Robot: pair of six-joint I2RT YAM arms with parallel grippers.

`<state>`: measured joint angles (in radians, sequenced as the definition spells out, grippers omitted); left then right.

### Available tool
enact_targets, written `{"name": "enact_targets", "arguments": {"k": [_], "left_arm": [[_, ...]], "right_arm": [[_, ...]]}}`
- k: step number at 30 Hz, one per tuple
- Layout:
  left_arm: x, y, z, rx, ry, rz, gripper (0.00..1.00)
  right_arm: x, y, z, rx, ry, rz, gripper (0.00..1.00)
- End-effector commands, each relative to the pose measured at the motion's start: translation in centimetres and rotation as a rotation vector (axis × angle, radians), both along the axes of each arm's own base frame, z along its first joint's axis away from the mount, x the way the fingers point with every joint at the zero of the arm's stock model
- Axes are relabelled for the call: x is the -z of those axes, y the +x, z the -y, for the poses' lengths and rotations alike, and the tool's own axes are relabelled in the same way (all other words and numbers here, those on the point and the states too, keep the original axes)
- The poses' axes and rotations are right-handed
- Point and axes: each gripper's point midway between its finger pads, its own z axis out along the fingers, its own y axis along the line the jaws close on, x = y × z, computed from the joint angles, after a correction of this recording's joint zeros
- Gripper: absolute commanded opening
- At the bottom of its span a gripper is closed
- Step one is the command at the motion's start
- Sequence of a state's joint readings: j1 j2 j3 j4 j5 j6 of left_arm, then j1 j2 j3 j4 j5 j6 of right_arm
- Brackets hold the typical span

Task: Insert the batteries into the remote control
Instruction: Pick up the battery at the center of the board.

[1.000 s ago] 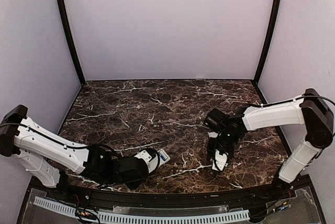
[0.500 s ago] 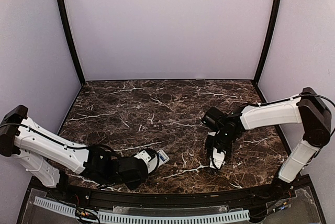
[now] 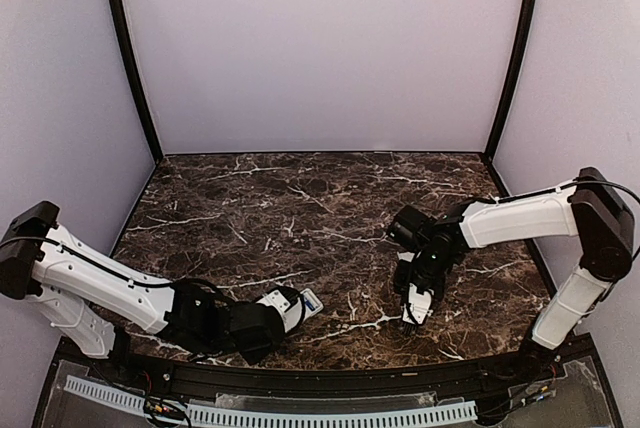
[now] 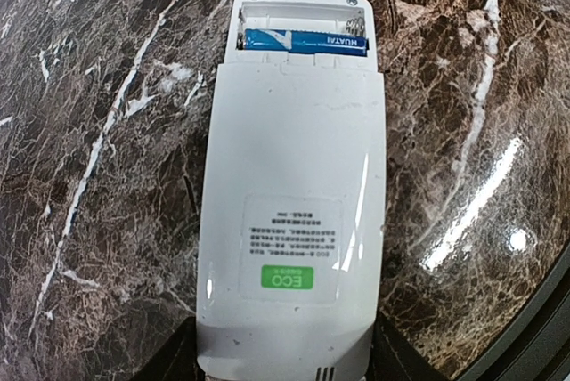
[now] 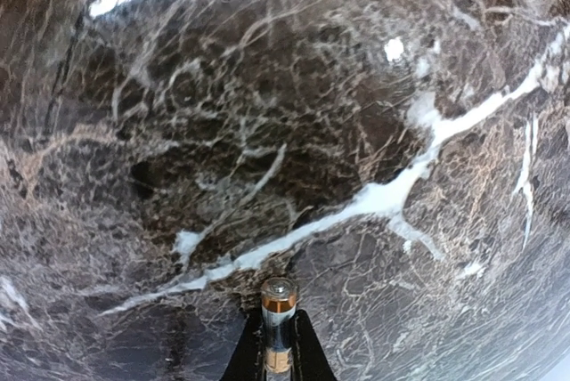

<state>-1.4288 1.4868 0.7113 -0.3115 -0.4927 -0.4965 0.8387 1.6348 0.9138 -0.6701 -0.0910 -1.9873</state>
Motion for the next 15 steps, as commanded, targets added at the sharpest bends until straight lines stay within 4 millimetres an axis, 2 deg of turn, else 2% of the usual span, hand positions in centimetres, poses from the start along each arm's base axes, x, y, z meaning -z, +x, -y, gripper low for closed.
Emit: {"name": "enact_targets", "arguments": {"k": [1,3,10,13,15], "left_arm": [[0.2,0.2,-0.1,0.004,0.008,0.006,0.0],[0.2,0.2,0.0,0.006,0.009,0.006,0.0],[0.2,0.1,0.2,0.016,0.01,0.003,0.0],[0.3,0.0,0.7,0.035,0.016,-0.005,0.0],[0.6,-0.2,1.2,0.055,0.033,-0.018,0.0]], "right_arm": [[-0.8,-1.7,-0.3,0.088,-0.016,-0.096,0.03],[-1.2,-1.9,-0.5,0.149,-0.019,-0.119,0.0],[-2.5,-2.4,-1.6,0.354,0.015,-0.183,0.0],[-3.9,-1.2,-3.3,0.524,0.08,-0.188,0.0],[-5.7,0.1,-5.0,0.674,0.149,-0.198,0.0]]}}
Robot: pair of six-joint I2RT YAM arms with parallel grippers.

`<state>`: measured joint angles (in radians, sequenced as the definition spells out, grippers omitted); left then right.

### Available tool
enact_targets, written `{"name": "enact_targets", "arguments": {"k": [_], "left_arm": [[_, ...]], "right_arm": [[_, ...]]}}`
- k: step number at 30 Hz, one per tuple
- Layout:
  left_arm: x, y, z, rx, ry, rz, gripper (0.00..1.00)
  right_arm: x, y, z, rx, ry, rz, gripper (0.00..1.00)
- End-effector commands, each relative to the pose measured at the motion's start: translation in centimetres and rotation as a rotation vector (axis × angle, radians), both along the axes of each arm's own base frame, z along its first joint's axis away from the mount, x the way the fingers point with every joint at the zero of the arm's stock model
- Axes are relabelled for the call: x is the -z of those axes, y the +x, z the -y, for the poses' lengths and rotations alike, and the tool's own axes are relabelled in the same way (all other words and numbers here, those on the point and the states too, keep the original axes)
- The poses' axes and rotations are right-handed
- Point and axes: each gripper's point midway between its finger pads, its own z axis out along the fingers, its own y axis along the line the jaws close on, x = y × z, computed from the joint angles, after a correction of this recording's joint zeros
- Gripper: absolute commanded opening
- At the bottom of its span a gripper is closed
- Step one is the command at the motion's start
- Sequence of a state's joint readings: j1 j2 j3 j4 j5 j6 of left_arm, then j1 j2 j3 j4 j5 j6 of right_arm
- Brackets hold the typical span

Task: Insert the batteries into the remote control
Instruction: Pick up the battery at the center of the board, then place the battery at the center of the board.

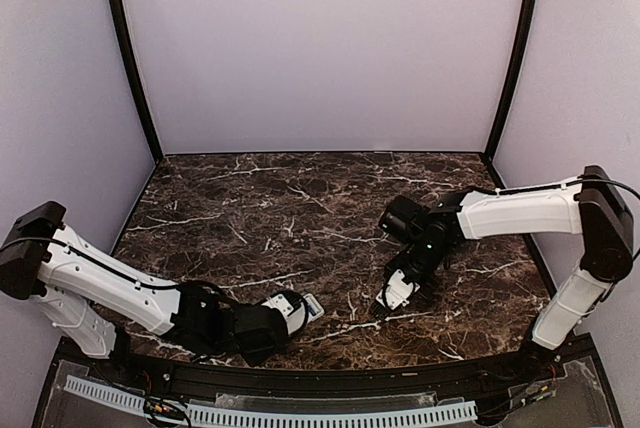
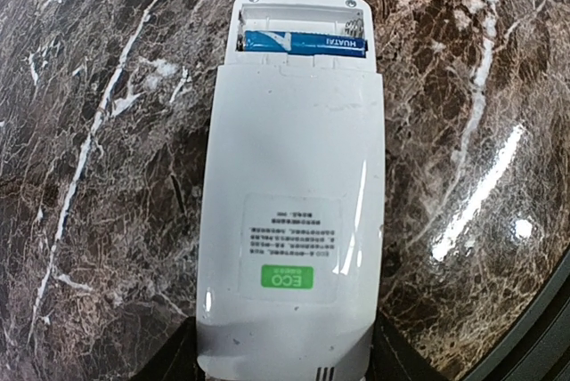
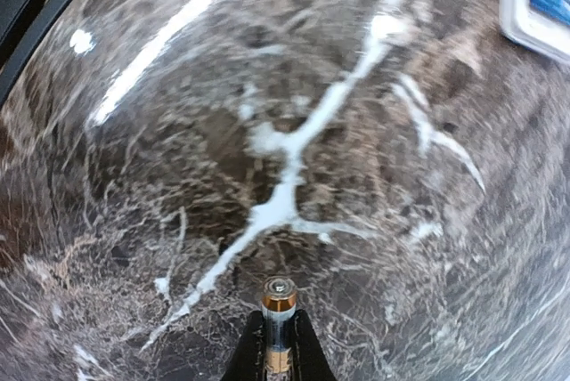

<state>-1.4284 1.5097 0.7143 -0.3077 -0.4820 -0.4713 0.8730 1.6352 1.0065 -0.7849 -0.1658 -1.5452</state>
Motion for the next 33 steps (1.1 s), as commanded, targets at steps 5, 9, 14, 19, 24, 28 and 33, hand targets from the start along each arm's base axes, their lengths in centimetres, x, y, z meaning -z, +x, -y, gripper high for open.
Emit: {"name": "enact_targets", "arguments": {"k": [5,9,14,19,24,28,33], "left_arm": [[0.9,-0.6,1.8,0.077,0.036,-0.042,0.0],[0.3,-1.2,2.7,0.145,-0.005,-0.055,0.0],[0.1,-2.7,4.3,0.274,-0.023,-0.109,0.08],[0.2,-3.3,5.2,0.331,-0.01,-0.137,0.23],[0.4,-4.1,5.6,0.359,-0.018,-0.175,0.31],[1.0,-4.2,5.3,0.345,0.007,-0.192,0.33],[1.3,-4.2,5.2,0.339,0.016,-0.202,0.39]], "right_arm": [[-9.4,3.1,-5.4,0.568,0.274,-0.048,0.0],[-14.8,3.8,-6.5,0.763,0.469,-0.11,0.0],[-17.7,6.0,-6.0,1.21,0.568,-0.267,0.0],[-13.0,6.7,-3.2,1.651,0.367,-0.309,0.0],[-6.1,4.0,-1.0,1.889,-0.028,-0.355,0.0],[-2.3,1.9,0.2,1.942,-0.24,-0.369,0.0],[0.3,0.7,1.8,2.004,-0.412,-0.315,0.0]]}}
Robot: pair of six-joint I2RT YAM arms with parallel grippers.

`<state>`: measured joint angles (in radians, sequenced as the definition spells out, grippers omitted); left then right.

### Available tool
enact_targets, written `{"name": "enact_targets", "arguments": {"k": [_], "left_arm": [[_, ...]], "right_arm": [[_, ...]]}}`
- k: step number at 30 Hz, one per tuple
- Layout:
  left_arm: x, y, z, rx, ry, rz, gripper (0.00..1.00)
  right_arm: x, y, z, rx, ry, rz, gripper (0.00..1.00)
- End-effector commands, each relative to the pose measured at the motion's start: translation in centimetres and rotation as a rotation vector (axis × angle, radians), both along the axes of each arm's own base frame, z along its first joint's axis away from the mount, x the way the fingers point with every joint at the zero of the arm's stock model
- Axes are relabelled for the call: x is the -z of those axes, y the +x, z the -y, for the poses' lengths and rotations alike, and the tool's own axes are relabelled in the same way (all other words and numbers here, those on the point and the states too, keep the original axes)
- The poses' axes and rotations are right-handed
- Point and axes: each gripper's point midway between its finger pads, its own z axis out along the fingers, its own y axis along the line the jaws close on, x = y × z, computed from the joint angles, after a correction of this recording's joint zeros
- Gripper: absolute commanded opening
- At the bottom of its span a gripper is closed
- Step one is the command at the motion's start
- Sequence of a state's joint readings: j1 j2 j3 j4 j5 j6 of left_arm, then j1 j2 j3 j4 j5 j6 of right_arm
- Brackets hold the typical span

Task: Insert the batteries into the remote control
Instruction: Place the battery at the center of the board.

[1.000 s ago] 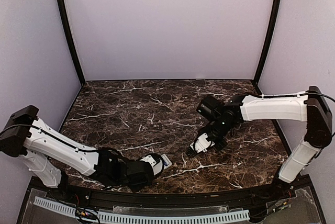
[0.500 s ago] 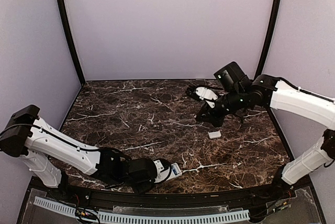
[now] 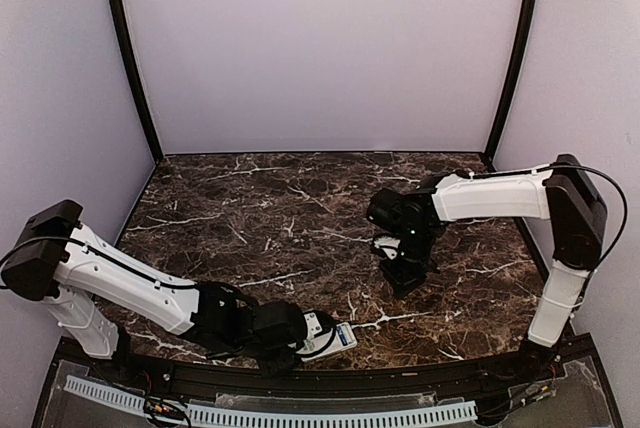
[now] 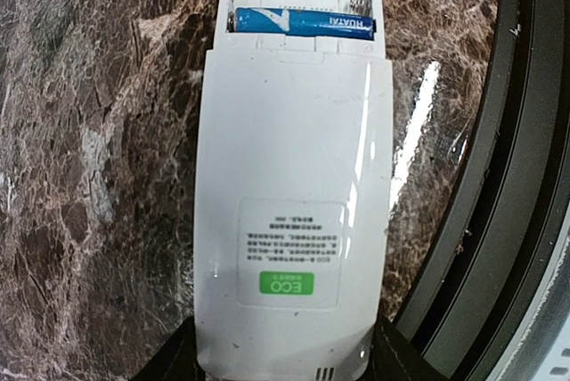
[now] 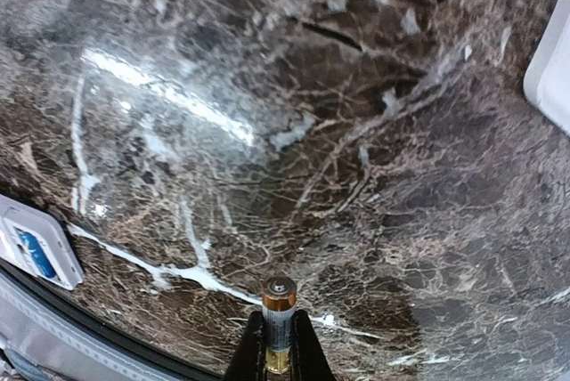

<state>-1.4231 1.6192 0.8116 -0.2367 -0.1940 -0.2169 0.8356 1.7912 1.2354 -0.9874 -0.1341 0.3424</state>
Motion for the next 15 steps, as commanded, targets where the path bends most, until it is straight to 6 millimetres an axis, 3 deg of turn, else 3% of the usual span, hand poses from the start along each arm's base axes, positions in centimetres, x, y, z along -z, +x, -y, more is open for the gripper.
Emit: {"name": "enact_targets", "arguments": {"k": [1,7,15], "left_arm": [[0.1,-0.5,0.0,0.013,0.017,-0.03,0.42],[0.1,-0.7,0.0,0.01,0.014,-0.045,0.53],[0.1,-0.7,0.0,0.002,0.016,-0.048,0.61]], "right_arm": [[1.6,-1.8,2.2,0.089,-0.124,-0.111,0.0],[3.4,-2.6,3.3,0.084,-0.188,-0.15,0.01],[4.3,-2.2,3.5,0.065,-0.213,-0.139,0.22]]}}
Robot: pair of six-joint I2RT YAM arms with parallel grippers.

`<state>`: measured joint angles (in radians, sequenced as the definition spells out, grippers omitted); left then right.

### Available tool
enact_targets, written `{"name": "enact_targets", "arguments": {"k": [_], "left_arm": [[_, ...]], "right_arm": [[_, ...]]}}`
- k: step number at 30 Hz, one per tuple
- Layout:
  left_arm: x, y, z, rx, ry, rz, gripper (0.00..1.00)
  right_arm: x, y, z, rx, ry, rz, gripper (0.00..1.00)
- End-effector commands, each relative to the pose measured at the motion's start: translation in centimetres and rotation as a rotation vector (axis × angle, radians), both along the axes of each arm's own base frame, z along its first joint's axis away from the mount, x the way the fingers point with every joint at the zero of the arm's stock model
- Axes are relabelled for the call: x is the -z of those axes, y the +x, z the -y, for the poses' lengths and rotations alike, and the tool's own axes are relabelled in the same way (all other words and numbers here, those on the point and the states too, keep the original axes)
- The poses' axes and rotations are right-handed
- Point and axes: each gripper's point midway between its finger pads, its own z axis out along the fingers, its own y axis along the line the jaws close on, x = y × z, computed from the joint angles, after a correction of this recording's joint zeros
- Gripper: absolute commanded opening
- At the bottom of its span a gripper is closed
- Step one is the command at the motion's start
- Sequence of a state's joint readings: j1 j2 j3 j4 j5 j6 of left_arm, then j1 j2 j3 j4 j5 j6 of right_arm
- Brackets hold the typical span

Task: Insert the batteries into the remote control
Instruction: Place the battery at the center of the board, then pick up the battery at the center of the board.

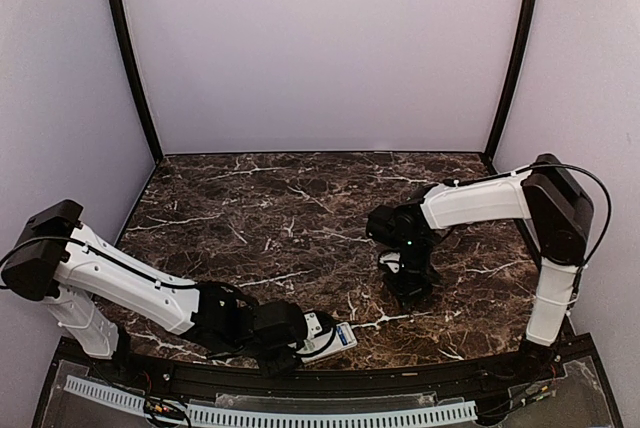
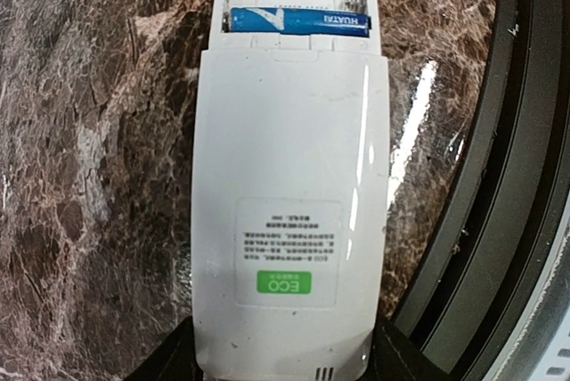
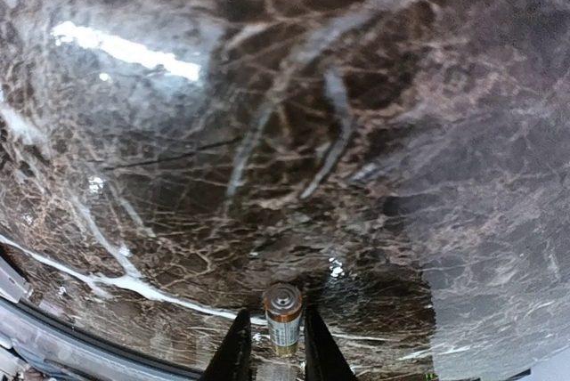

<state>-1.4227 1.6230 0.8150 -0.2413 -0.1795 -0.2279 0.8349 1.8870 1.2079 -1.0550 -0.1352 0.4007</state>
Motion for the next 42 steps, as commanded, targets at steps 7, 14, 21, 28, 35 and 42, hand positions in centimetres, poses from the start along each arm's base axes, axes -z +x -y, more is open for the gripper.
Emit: {"name": "enact_targets", "arguments": {"k": [7,14,21,28,35,42], "left_arm": [[0.1,-0.4,-0.2,-0.005,0.017,-0.03,0.63],[0.2,-0.4,-0.2,-0.005,0.02,-0.03,0.63],[0.5,-0.5,-0.1,0.001,0.027,-0.031,0.61],[0.6,-0.5,-0.1,0.0,0.029,-0.032,0.6],[0.7,-0.4,-0.1,0.0,0.03,-0.03,0.59],[1.1,-0.5,0.0,0.002,0.049,-0.035,0.53]], "right_arm": [[1.0,1.7,1.1,-0.02,-0.096,0.051,0.25],[1.1,1.9,0.2,-0.032,-0.057,0.05,0.23],[1.7,2.1,-0.8,-0.037,-0.041,0.038,0.2],[1.7,2.3,-1.2,-0.04,-0.041,0.046,0.15],[1.6,2.2,-0.8,-0.037,-0.057,0.049,0.0],[-4.5,3.7,-6.9,-0.042,0.304,0.186,0.0]]}}
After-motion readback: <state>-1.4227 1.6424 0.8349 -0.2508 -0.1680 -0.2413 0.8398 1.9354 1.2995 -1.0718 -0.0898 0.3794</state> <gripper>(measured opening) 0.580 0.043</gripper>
